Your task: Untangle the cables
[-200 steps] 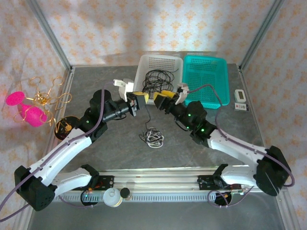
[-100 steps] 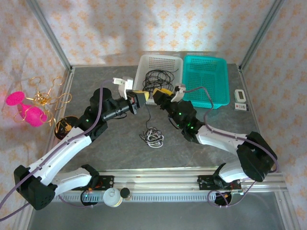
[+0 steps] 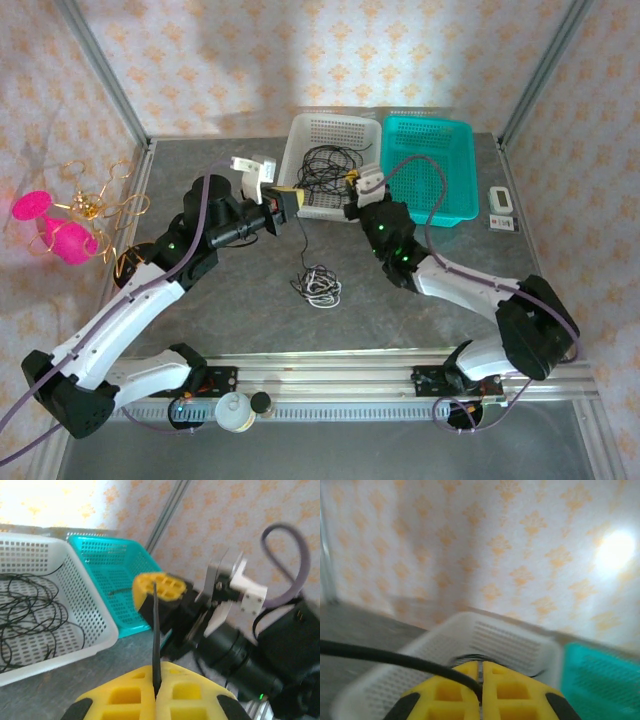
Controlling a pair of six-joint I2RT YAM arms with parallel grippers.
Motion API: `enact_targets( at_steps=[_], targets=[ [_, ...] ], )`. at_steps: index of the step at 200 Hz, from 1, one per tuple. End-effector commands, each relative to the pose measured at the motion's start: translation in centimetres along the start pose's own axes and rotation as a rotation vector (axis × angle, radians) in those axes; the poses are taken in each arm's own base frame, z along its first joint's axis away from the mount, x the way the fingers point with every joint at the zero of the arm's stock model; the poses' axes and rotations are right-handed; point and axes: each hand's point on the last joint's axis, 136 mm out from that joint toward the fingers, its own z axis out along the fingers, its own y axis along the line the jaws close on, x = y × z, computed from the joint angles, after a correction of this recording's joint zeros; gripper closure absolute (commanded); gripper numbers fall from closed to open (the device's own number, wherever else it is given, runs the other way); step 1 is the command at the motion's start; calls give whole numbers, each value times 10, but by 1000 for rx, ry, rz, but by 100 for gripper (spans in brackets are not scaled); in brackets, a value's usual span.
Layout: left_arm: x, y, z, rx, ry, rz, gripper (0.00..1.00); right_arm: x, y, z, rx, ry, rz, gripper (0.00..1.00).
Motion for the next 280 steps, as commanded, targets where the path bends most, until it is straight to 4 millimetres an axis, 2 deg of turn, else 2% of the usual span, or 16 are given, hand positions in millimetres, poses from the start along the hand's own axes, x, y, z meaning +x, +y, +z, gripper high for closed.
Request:
enact_targets(
  at_steps=[1,21,61,97,134,192,222,245,258,280],
  targets=[
    [8,6,-8,-50,41,34,100,-8,-33,0,-4,-1,-423,89],
    [24,2,-2,3,99,36,100,-18,-39,5,-36,-16,-656,88],
    [49,-4,9,80,178,41,100,-49,-60,29,7,-11,-951,91],
    [63,-4,18,107,206,18,100,-82,-74,41,65,-53,-1113,91],
    [78,-12,35,172,219,-14,100,-103,-83,51,139,-93,-1284,94],
    [94,-16,54,207,220,-40,100,-168,-76,39,259,-407,-1293,96],
    [108,-14,62,215,222,-58,100,-180,-76,39,277,-453,-1264,96],
    [104,-18,66,218,198,-55,100,-185,-74,37,282,-490,-1259,96],
    [94,-18,67,211,152,-56,100,-190,-74,33,275,-512,-1226,89],
    [67,-20,62,205,24,-60,100,-204,-79,16,233,-555,-1042,49]
  ],
)
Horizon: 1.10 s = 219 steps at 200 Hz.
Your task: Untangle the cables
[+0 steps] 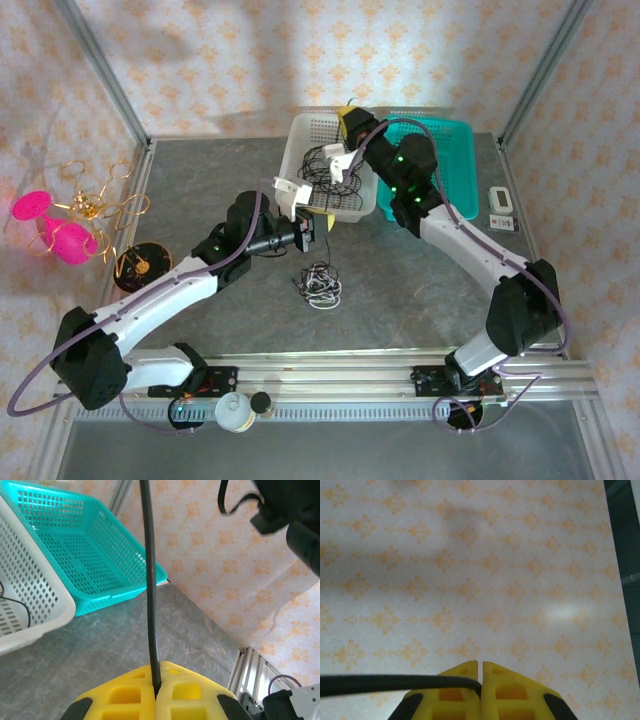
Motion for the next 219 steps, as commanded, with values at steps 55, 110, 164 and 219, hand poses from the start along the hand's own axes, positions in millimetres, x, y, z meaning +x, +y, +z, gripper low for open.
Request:
enact_targets(
  at_steps=[55,110,164,219],
  targets=[
    [-67,-19,-28,10,-345,3,100,33,-96,-81,178,141,942,19],
    [-113,-42,-47,34,-472,41,100,39,-3,-132,68,368,1534,4],
    [-134,-37,-69,-104,-497,108,100,121,1,-166,311,712,1403,0],
    [-144,-36,-86,-191,-463,130,100,148,-17,-158,402,794,1224,0]
  ],
)
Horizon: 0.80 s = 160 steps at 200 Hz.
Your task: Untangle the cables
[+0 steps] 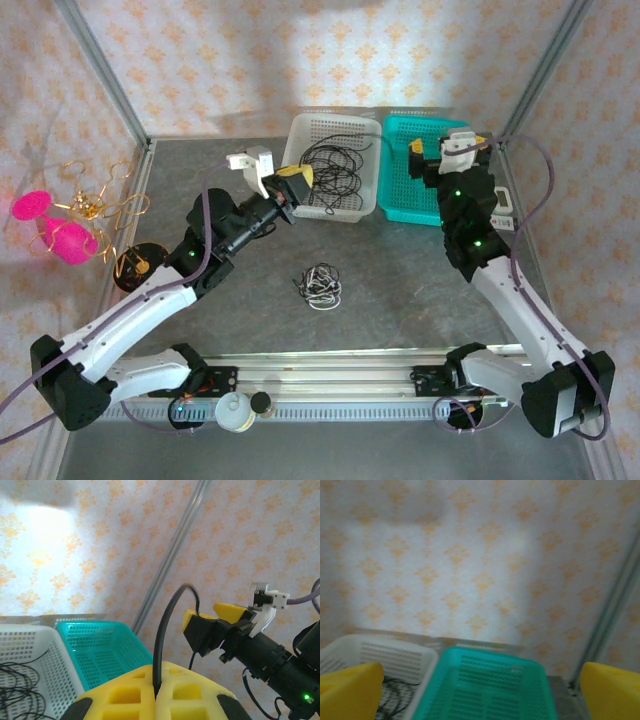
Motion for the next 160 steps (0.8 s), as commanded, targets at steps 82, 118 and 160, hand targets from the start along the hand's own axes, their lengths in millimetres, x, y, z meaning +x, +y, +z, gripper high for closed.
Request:
enact_targets(
  at_steps=[82,118,160],
  targets=[
    [-35,10,-4,-117,8,27,100,-10,77,-37,-732,-5,476,6],
    [-46,11,-1,-125,-14,38,100,25,87,-55,-781,39,635,14],
    [-67,23,28,-161,0,57,100,78,104,-63,-742,192,703,19]
  ],
)
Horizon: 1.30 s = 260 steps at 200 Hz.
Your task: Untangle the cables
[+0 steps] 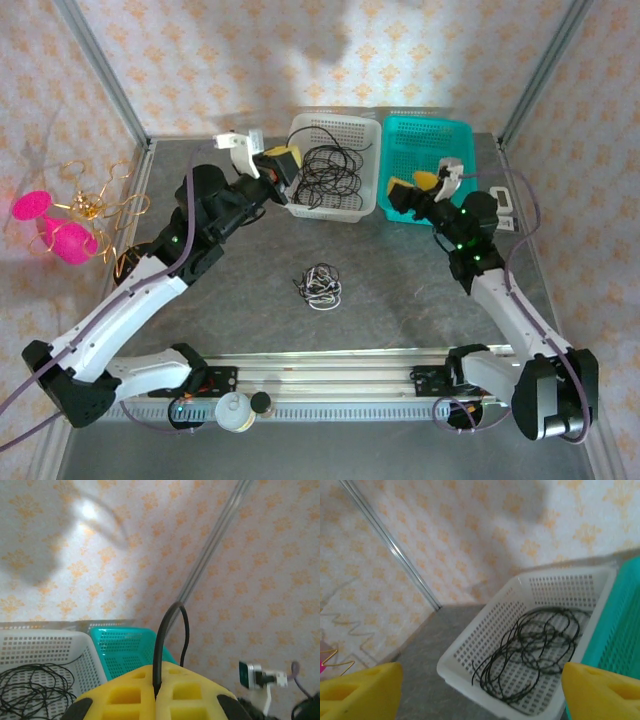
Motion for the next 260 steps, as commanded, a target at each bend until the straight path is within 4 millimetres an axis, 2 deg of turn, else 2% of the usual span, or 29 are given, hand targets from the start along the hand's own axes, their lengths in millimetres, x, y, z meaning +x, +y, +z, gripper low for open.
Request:
enact_targets(
  at_steps=[1,33,58,84,103,134,137,141,177,206,231,260],
  targets=[
    [-22,3,14,-19,-12,40,100,1,21,-4,-62,-24,39,19],
    [-46,16,47,-28,-46,55,100,43,31,-3,-70,27,58,20],
    [-50,35,80,-48,-64,66,100,78,34,4,-33,94,54,22],
    [-41,65,117,-106,-54,56,100,103,42,5,-42,157,51,24],
    [-24,86,145,-133,-38,45,100,112,39,2,-33,178,76,25],
    [19,114,186,-142,24,7,100,120,29,-6,12,186,63,25],
    [18,114,187,-142,22,8,100,120,27,-7,22,182,63,25],
    [36,126,197,-162,52,2,100,119,25,-7,35,176,64,25],
    [108,170,221,-240,141,-45,100,115,13,-10,108,150,62,22],
    [167,202,222,-308,217,-79,100,117,-3,-12,193,147,43,22],
    [199,220,212,-373,267,-104,100,127,2,-8,151,179,81,23],
    [212,222,199,-398,302,-114,74,139,13,1,86,255,123,24]
  ],
)
